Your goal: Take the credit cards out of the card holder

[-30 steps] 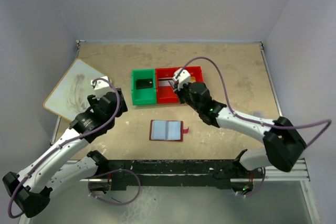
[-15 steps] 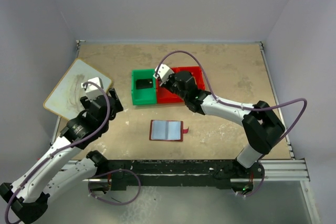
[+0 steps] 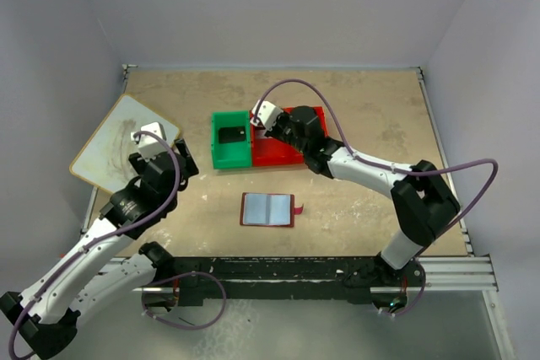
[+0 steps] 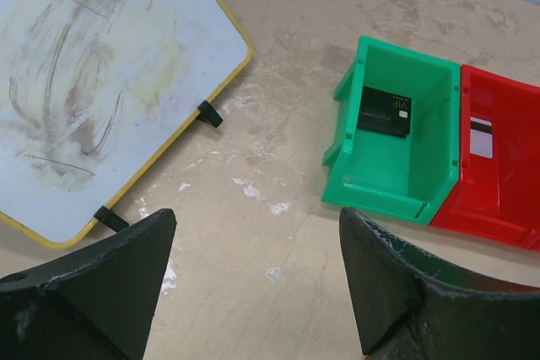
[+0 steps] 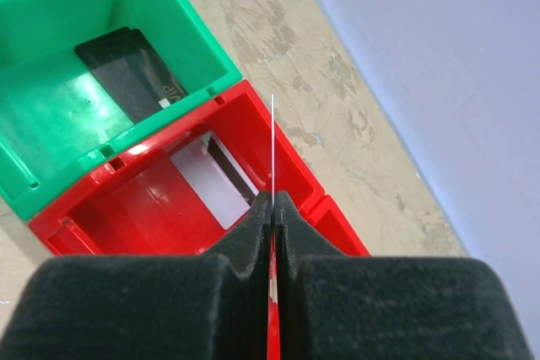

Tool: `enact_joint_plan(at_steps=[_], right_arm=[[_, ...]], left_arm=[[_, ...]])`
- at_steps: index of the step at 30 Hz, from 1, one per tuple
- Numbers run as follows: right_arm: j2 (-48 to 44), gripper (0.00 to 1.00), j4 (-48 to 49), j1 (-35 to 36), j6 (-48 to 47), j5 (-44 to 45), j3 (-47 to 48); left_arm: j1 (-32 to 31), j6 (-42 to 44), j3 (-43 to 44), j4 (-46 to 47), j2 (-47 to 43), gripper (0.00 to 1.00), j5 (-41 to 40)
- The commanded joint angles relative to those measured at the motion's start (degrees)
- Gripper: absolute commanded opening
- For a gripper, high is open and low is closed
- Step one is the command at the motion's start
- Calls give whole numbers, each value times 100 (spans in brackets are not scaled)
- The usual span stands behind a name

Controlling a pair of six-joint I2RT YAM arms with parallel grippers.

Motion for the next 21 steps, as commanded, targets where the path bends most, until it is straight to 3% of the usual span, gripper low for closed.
enact_joint_plan(at_steps=[1,12,16,21], right_arm=[[-31,0,210,-126,-110,-283,299],[-88,0,372,-142,-147,-415,133],[250,0,-576,-141,-333,-669,678],[481,0,-527,-142,-707,-579,568]], left_arm=[[-3,-24,-75,341,-5,76,-57],[-2,31,46,185,-53,77,-105],[1,59,72,158,-130,77,-78],[1,111,75,173,-215,77,-29]])
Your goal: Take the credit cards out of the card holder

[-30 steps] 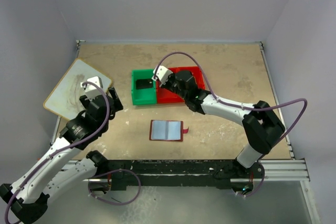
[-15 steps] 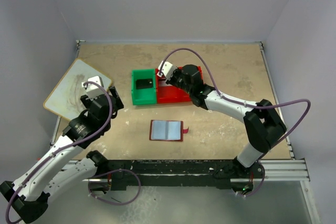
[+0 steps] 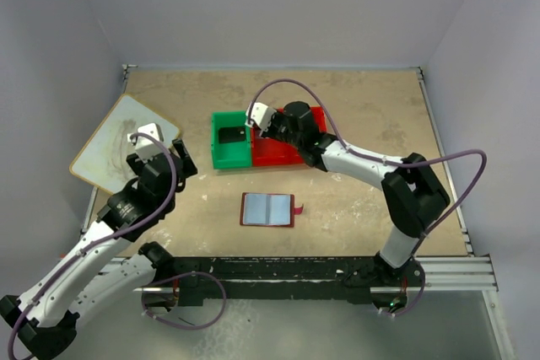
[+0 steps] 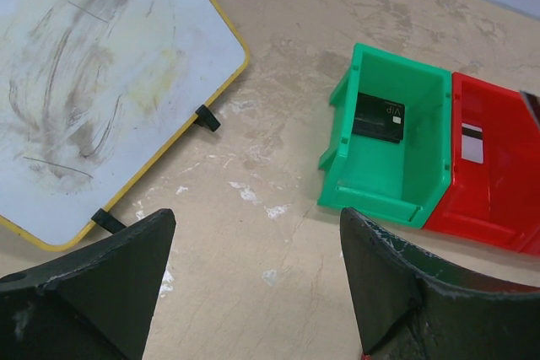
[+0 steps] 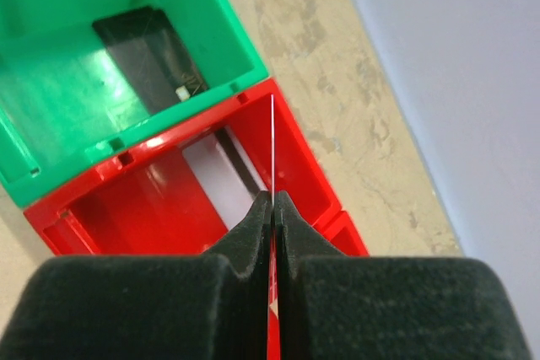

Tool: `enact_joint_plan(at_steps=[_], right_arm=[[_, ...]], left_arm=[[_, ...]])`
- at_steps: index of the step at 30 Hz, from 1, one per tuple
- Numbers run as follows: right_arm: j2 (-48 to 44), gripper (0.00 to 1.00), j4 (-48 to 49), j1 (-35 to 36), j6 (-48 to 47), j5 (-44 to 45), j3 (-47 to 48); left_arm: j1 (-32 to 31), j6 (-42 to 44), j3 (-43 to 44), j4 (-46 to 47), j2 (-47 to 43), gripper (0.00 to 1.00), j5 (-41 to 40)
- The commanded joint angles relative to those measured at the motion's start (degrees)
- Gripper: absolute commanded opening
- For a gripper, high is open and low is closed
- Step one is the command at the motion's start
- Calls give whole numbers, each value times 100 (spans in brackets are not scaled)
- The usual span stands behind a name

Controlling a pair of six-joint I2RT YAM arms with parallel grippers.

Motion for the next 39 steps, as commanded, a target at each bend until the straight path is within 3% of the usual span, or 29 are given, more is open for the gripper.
enact_joint_plan(at_steps=[1,19,25,39], right_arm=[[186,0,-107,0,-350,1,141],[1546,0,-776,-1,-904,763,1285],[1957,0,-1392,-4,-1024,660,1883],[2184,0,-1010,-11,-1511,604,1779]], left_arm=[[-1,118,135,111,-116,77,26],[8,160,191,72,-154,77,254],[1,160,198,65,-157,78,304],[5,127,172,33,-201,78,323]])
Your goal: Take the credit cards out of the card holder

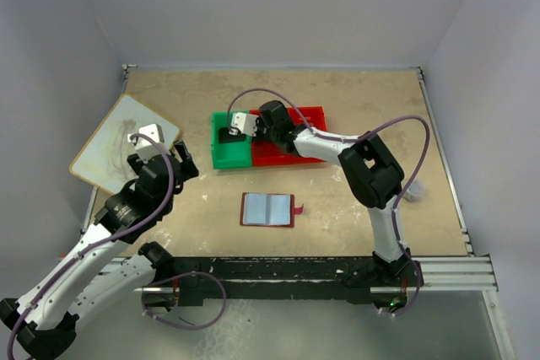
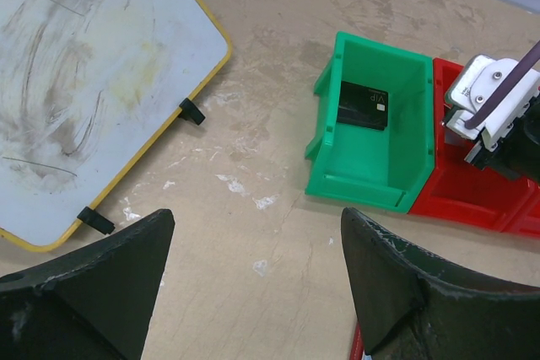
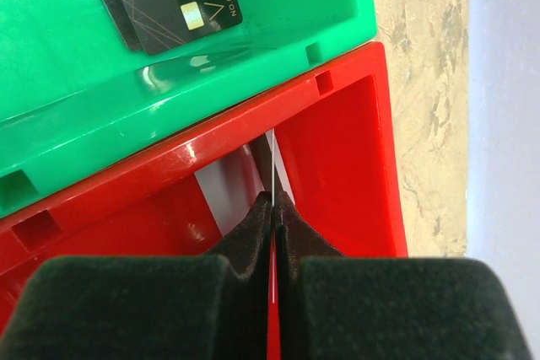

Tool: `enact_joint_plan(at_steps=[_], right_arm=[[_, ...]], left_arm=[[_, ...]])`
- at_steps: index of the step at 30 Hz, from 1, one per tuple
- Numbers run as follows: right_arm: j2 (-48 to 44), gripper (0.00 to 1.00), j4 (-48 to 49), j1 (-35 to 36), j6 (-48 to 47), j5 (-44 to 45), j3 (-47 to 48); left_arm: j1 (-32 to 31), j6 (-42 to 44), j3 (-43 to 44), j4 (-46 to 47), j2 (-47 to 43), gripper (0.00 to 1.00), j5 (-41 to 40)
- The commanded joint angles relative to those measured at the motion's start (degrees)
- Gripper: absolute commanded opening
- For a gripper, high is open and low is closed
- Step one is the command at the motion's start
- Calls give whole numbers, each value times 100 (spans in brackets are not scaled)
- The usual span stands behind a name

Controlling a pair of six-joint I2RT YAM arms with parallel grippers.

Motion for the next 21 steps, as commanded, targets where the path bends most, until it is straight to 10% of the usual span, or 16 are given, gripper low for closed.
enact_joint_plan(at_steps=[1,12,21], right_arm=[[17,1,326,-11,-321,2,89],[341,3,134,-37,-519,-94,391],[332,25,-223,-70,-133,-219,499]], left_arm=[[3,72,176,63,-79,78,0],[-1,46,175,43,-127,78,-35],[3,54,180,41,-120,79,7]])
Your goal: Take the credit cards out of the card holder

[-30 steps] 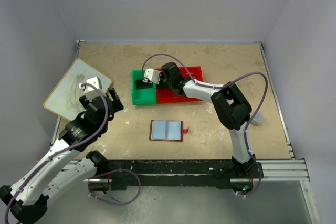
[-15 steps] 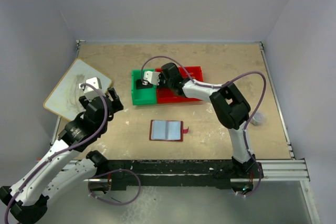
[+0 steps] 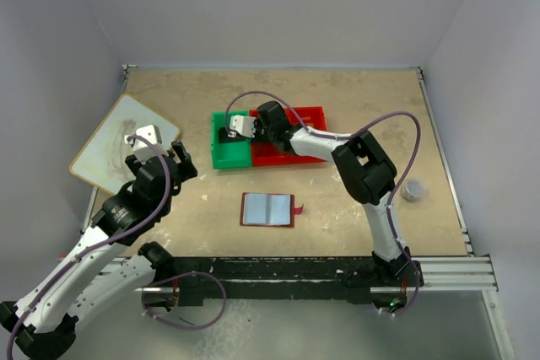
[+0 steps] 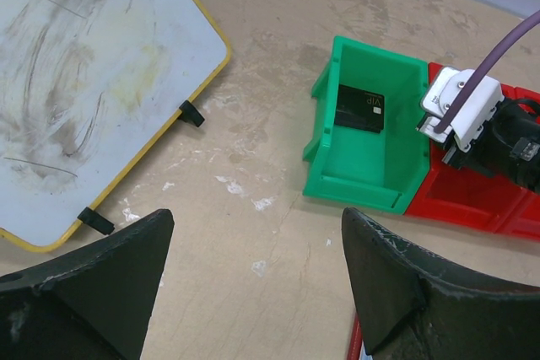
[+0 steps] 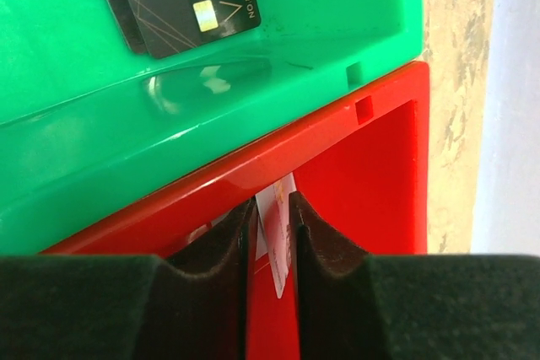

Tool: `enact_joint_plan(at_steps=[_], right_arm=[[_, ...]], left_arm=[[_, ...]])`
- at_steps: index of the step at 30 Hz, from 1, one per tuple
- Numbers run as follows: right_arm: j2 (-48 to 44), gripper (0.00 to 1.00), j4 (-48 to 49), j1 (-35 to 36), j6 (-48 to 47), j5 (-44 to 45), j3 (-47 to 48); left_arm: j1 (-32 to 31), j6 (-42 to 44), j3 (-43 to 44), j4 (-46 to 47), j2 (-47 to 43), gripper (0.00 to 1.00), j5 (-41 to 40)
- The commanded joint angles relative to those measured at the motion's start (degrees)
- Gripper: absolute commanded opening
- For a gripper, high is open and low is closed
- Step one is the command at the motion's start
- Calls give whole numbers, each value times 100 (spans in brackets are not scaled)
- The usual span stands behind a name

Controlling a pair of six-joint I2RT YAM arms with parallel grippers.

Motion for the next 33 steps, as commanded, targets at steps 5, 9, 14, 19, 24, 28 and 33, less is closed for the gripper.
enact_joint_plan(at_steps=[5,9,14,19,24,28,33], right_arm=[[-130,37,-466,-57,308,-354,231],[-123,43,-590,-115,573,-470,363],[-117,45,-532,-120,812,-370,416],[-155,46,-400,-124,990,-334,394],[-250,49,-208,-120,1053,-408,254],[-276,49,-65,-124,1122,-124,214],[-649,49,375,-129,1552,-64,41]], left_arm=[[4,86,202,50,-2,79,53],[4,82,195,12,49,79,26],[8,79,216,-24,122,79,21],[3,70,225,-45,163,79,20],[-1,61,224,-54,183,79,11],[3,61,225,-63,218,79,11],[4,58,223,-76,232,79,-2]])
